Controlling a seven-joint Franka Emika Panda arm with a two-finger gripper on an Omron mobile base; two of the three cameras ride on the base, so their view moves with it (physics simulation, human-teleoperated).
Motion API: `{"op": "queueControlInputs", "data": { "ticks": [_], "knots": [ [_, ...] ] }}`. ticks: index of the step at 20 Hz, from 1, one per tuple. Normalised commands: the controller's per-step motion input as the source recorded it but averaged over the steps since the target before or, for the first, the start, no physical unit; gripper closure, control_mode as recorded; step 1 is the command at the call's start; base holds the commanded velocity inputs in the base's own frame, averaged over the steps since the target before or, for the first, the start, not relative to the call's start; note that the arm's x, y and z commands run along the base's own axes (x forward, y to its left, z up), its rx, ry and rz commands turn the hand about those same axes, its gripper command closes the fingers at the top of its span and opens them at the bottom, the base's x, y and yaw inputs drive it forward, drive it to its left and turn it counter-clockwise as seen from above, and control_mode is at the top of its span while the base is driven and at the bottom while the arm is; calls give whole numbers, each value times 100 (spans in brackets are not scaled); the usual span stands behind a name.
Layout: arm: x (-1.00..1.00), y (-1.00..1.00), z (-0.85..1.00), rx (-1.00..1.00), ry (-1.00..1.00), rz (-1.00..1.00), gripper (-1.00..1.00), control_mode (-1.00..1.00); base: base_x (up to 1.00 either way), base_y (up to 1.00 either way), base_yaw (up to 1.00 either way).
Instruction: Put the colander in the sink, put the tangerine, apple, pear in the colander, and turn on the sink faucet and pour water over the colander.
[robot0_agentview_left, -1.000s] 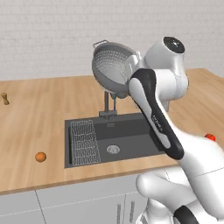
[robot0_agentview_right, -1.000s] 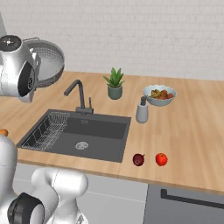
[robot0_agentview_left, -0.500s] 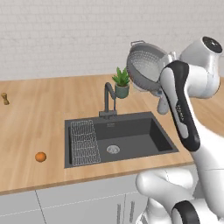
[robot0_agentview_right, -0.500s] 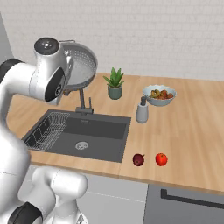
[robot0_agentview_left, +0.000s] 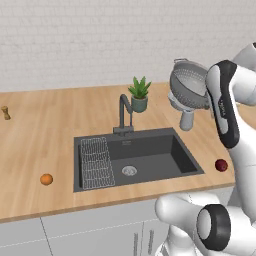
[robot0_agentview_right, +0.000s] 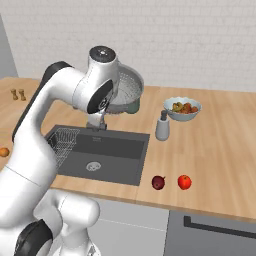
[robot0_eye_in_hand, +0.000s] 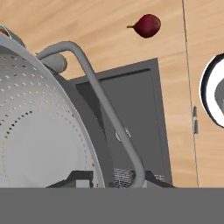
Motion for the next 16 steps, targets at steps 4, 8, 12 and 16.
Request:
{"op": "queueControlInputs", "data": {
  "ticks": [4,8,12,16],
  "knots": [
    [16,-20,-54,0,6,1,100,-100,0,0,0],
    [29,0,-66,0,6,5,100,-100,0,0,0],
    [44,0,-63,0,9,6,100,-100,0,0,0],
    [41,0,-63,0,9,13,100,-100,0,0,0]
  ]
}}
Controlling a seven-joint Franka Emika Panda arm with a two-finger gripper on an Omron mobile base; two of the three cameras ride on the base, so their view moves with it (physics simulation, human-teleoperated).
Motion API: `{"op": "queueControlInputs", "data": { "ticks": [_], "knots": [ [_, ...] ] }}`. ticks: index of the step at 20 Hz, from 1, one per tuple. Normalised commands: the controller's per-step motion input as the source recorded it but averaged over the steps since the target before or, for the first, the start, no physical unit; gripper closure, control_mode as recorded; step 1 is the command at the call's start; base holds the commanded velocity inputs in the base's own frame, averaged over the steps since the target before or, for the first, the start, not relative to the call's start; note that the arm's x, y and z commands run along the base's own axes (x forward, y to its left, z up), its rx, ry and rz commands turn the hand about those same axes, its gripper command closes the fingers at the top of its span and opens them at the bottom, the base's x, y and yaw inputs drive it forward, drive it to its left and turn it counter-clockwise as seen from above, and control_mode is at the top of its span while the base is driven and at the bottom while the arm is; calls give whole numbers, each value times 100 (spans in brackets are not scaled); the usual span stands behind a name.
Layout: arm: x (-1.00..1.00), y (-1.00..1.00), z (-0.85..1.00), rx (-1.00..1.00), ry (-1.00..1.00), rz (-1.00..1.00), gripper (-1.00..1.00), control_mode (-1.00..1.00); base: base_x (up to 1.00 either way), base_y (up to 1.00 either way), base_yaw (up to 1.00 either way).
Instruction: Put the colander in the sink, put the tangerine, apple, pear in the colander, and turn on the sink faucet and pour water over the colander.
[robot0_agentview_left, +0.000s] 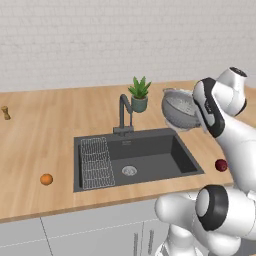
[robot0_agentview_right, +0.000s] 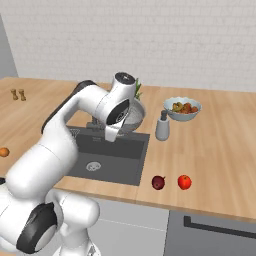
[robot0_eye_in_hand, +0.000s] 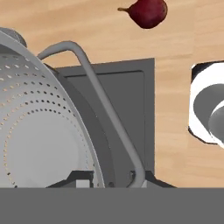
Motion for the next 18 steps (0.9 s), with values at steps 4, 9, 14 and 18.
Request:
{"op": "queueControlInputs", "data": {
  "ticks": [4,9,14,18],
  "knots": [
    [24,0,-56,0,6,25,100,-100,0,0,0],
    [20,0,-49,0,6,33,100,-100,0,0,0],
    [25,1,-44,0,2,33,100,-100,0,0,0],
    [21,7,-35,0,0,24,100,-100,0,0,0]
  ]
}}
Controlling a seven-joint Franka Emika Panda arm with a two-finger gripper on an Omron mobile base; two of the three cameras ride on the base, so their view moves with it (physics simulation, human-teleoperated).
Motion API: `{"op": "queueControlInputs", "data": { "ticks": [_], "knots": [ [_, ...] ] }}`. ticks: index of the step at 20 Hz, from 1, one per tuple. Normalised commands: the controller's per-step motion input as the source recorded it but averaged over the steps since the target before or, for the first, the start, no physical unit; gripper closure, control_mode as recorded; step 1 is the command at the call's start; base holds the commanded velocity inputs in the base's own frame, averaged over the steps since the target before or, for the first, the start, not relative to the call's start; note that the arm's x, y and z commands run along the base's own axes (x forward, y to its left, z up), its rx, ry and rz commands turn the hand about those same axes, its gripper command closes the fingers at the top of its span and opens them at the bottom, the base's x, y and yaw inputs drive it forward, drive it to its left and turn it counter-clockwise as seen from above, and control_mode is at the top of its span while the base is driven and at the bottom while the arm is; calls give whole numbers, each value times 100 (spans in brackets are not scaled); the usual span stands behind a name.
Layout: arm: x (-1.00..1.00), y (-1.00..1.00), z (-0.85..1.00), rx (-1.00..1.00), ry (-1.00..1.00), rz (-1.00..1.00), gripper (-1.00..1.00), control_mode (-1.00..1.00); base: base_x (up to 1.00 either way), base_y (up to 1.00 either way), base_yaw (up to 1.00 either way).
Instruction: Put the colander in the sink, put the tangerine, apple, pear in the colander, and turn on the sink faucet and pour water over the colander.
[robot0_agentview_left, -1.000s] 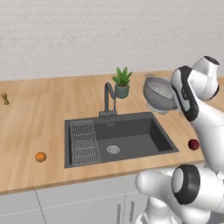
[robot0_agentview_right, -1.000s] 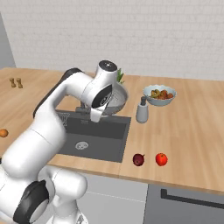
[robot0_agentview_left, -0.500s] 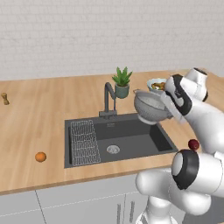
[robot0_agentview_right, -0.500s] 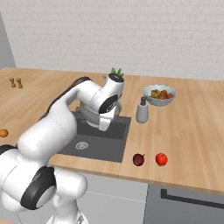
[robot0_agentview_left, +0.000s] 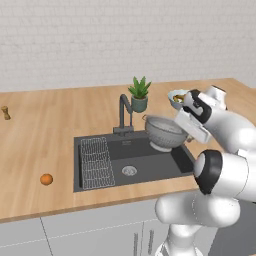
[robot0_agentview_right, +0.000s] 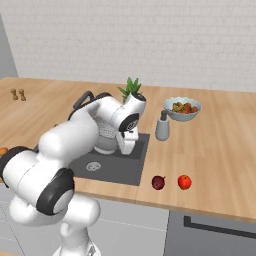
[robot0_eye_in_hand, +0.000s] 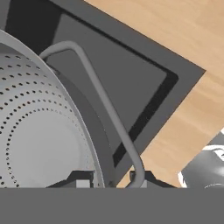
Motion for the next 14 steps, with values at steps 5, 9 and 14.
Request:
{"op": "queueControlInputs", "data": {
  "ticks": [5,9,14],
  "knots": [
    [5,14,-32,0,0,18,100,-100,0,0,0],
    [1,29,-38,-1,0,12,100,-100,0,0,0],
    [6,38,-38,-1,0,7,100,-100,0,0,0]
  ]
}}
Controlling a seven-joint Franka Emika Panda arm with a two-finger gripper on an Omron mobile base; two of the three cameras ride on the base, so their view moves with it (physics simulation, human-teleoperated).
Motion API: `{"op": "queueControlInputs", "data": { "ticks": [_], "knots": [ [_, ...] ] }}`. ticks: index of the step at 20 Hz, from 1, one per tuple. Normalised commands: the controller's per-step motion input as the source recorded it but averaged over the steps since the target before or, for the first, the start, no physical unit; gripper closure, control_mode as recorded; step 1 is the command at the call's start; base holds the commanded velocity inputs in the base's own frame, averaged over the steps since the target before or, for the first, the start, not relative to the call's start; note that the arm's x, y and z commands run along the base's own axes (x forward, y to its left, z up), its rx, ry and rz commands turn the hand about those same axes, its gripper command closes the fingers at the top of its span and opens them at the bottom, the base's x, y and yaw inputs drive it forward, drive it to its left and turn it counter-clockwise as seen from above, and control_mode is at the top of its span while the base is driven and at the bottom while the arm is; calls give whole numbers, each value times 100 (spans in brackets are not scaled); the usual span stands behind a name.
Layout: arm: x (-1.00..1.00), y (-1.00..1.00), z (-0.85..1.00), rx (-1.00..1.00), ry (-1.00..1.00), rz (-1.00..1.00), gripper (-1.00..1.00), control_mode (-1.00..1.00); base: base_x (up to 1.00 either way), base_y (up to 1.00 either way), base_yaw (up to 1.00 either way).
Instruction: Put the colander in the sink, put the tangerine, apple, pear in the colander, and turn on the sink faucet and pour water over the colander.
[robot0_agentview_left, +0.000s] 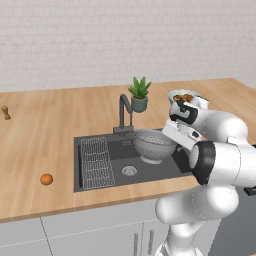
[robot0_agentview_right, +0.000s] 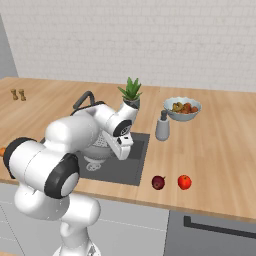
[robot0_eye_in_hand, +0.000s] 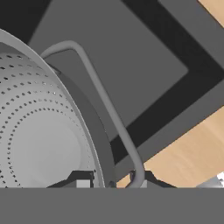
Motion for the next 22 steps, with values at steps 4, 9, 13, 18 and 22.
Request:
{"op": "queueControlInputs", "data": {
  "ticks": [4,9,13,18,22],
  "knots": [
    [38,29,-33,0,0,3,100,-100,0,0,0],
    [44,11,-37,-1,0,0,100,-100,0,0,0],
    [31,1,-42,-3,0,0,100,-100,0,0,0],
    [32,7,-48,-3,0,0,100,-100,0,0,0],
    [40,11,-48,-1,0,0,100,-100,0,0,0]
  ]
}}
